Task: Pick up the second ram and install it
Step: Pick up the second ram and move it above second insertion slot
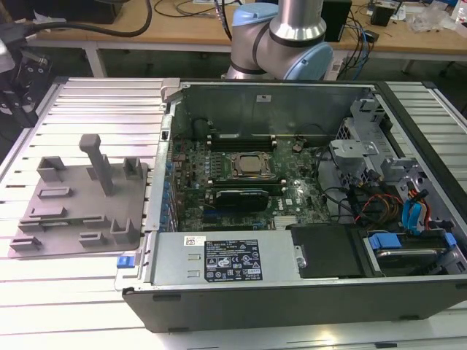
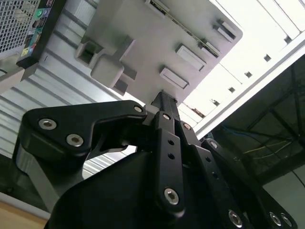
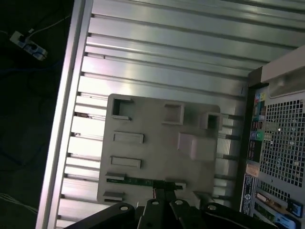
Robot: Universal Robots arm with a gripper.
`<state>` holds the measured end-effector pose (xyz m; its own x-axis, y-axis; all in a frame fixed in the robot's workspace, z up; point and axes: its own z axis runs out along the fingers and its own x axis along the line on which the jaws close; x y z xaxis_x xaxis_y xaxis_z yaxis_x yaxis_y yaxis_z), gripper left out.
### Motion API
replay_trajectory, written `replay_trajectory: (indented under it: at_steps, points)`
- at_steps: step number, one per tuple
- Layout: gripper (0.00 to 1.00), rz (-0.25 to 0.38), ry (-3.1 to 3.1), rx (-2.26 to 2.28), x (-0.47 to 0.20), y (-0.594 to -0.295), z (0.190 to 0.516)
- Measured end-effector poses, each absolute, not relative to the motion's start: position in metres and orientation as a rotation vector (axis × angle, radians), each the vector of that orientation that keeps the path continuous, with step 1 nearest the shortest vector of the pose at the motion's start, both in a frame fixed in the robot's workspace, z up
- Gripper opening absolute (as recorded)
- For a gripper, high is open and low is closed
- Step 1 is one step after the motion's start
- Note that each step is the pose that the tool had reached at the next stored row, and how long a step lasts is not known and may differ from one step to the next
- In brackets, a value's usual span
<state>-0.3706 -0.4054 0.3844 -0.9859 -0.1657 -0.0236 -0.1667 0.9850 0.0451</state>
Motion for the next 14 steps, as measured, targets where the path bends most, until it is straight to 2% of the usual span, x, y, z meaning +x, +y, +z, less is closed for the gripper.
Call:
replay_trajectory:
  at_steps: [14]
  points:
    - [0.08,0.076,3.076,-0.553,-0.3705,-0.4054,0.3844]
